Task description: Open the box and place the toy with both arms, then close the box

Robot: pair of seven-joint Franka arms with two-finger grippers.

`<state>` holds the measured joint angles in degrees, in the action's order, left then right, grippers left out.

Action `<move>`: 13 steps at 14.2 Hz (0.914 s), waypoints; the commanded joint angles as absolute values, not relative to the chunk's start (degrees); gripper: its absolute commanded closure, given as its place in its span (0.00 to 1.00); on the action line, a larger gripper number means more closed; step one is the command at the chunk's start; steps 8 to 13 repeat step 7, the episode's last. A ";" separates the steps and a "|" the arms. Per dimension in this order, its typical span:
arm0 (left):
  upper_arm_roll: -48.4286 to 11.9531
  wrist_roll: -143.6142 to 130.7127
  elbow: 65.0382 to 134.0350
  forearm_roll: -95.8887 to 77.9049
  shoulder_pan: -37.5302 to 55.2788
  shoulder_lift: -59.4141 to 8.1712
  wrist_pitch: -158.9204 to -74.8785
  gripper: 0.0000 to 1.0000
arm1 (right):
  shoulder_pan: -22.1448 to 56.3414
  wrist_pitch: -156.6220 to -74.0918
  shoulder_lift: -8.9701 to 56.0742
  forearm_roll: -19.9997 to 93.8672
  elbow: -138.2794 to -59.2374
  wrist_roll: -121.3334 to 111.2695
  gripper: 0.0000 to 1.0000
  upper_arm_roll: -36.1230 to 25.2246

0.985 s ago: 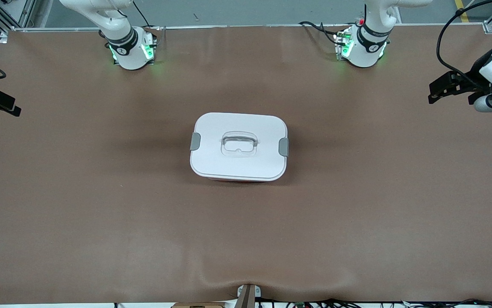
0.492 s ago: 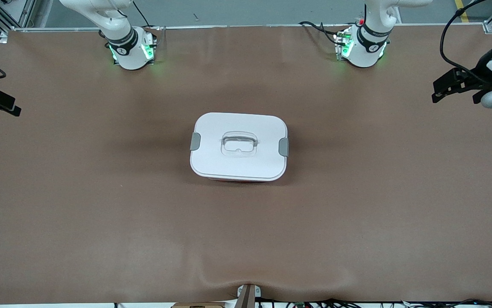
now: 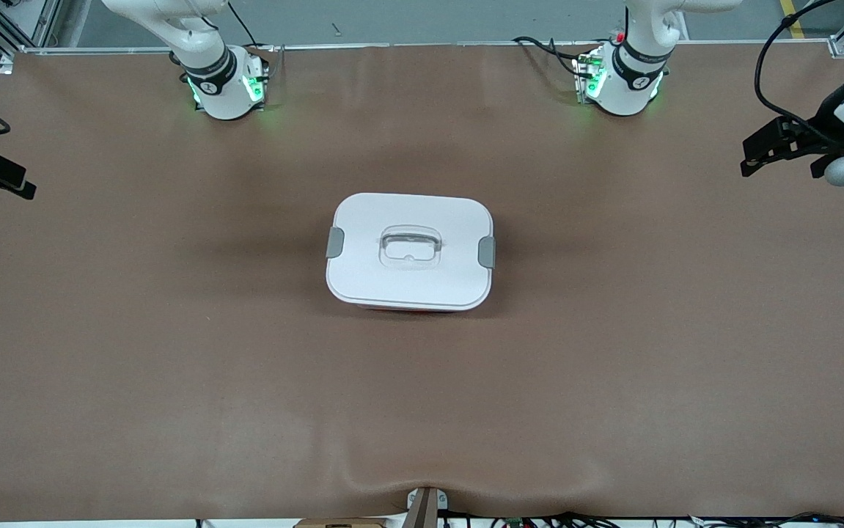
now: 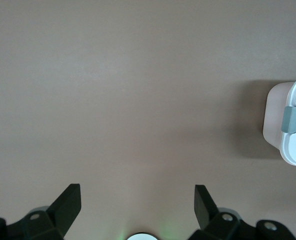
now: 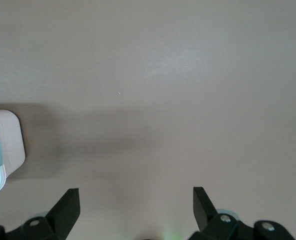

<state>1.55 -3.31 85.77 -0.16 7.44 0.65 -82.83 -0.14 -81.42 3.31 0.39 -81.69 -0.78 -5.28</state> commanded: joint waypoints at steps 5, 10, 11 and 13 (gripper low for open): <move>1.93 -2.46 85.34 -1.23 7.56 0.53 -82.18 0.00 | -0.44 -80.51 2.81 1.05 -80.16 -4.22 0.00 -5.10; 1.93 -2.81 85.34 -1.14 7.47 0.61 -82.09 0.00 | -0.27 -79.90 2.55 1.05 -80.16 -4.57 0.00 -5.01; 1.93 -2.81 85.34 -1.14 7.47 0.61 -82.09 0.00 | -0.27 -79.90 2.55 1.05 -80.16 -4.57 0.00 -5.01; 1.93 -2.81 85.34 -1.14 7.47 0.61 -82.09 0.00 | -0.27 -79.90 2.55 1.05 -80.16 -4.57 0.00 -5.01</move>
